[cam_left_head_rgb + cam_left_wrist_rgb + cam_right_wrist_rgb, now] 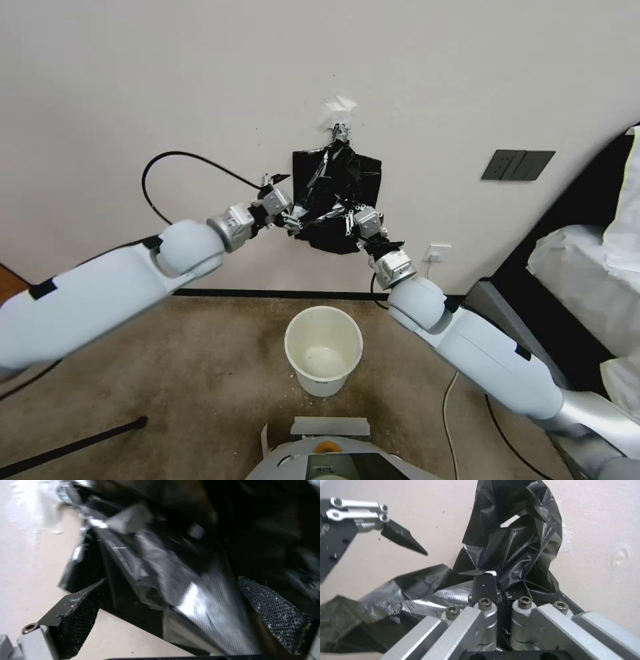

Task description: Place a trash bag onto the trash bin.

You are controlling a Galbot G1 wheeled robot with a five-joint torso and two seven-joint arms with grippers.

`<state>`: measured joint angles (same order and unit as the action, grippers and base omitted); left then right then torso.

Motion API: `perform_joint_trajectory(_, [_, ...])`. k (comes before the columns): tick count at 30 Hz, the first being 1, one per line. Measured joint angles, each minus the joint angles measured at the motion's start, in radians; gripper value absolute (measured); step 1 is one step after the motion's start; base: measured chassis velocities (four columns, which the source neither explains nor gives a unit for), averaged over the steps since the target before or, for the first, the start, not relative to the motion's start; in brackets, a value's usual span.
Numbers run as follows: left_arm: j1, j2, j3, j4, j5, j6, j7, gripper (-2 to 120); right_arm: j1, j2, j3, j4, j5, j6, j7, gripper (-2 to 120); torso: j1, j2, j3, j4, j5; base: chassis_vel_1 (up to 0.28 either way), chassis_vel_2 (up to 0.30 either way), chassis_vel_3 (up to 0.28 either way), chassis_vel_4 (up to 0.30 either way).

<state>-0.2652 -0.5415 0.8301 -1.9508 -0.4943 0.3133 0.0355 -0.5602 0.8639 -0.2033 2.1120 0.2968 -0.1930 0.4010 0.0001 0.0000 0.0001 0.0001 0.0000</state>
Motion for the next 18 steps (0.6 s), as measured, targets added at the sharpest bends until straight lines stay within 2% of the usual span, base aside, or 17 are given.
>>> perform_joint_trajectory(5, [-0.010,-0.028,0.013,0.039,0.106,0.003,0.010,100,-0.004,0.006,-0.001,0.003,0.002,-0.001,0.001,0,0.000,0.000,0.000,-0.0001,0.0001,0.000,0.000,0.000,0.000])
perform_joint_trajectory(7, [-0.008,-0.030,0.012,0.043,0.114,0.003,0.008,100,-0.005,0.006,-0.001,0.004,0.002,-0.001,0.001,0,0.000,0.000,0.000,-0.0002,0.0002,0.000,0.000,0.000,0.000])
perform_joint_trajectory(9, [0.021,-0.045,-0.009,0.073,0.158,0.000,-0.021,100,-0.014,0.003,0.001,0.014,0.002,-0.001,0.001,0,0.000,0.000,0.000,-0.0001,-0.0001,0.000,0.000,0.000,0.000])
perform_joint_trajectory(11, [0.021,-0.045,-0.009,0.073,0.158,0.000,-0.021,100,-0.014,0.003,0.001,0.014,0.002,-0.001,0.001,0,0.000,0.000,0.000,-0.0001,-0.0001,0.000,0.000,0.000,0.000])
perform_joint_trajectory(14, [0.058,-0.052,-0.048,0.097,0.165,0.003,-0.058,100,-0.023,-0.004,0.010,0.021,0.004,-0.001,0.001,0,0.000,0.000,0.000,-0.0002,0.0000,0.000,0.000,0.000,0.000])
perform_joint_trajectory(17, [0.111,-0.060,-0.113,0.108,0.162,-0.006,-0.129,100,-0.027,-0.006,0.013,0.022,0.003,-0.001,0.000,0,0.000,0.000,0.000,0.0000,0.0000,0.000,0.000,0.000,0.000])
perform_joint_trajectory(18, [0.111,-0.060,-0.113,0.108,0.162,-0.006,-0.129,100,-0.027,-0.006,0.013,0.022,0.003,-0.001,0.000,0,0.000,0.000,0.000,0.0000,0.0000,0.000,0.000,0.000,0.000])
